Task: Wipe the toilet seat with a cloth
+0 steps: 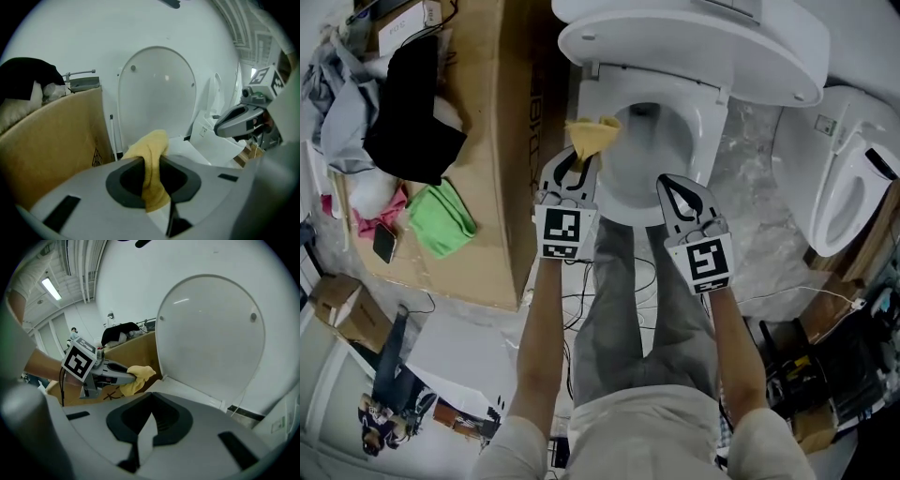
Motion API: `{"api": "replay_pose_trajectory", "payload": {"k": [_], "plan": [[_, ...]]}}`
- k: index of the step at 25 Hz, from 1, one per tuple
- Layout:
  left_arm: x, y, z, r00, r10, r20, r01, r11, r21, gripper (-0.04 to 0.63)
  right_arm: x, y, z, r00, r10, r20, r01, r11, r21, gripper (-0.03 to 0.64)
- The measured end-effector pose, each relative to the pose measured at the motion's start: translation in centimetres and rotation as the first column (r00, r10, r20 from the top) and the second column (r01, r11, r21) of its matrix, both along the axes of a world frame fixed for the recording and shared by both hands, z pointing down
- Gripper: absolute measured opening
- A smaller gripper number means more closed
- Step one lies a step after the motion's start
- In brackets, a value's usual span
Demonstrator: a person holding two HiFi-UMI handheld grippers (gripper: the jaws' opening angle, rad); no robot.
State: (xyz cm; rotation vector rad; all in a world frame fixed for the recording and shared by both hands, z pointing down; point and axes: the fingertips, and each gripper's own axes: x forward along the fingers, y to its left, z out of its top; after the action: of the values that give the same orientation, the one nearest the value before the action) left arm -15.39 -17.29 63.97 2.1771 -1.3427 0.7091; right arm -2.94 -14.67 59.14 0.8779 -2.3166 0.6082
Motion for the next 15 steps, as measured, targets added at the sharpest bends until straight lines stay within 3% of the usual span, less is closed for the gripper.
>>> {"api": "replay_pose_trajectory", "payload": {"k": [15], "plan": [[-0.5,-1.5,7.5,0.997,0.056,0.057,-0.052,0.996,-0.069,0.083,0.1,0.2,5.4,1.0,0.023,0.001,-0.023,0.998,-0.058,0.008]]}}
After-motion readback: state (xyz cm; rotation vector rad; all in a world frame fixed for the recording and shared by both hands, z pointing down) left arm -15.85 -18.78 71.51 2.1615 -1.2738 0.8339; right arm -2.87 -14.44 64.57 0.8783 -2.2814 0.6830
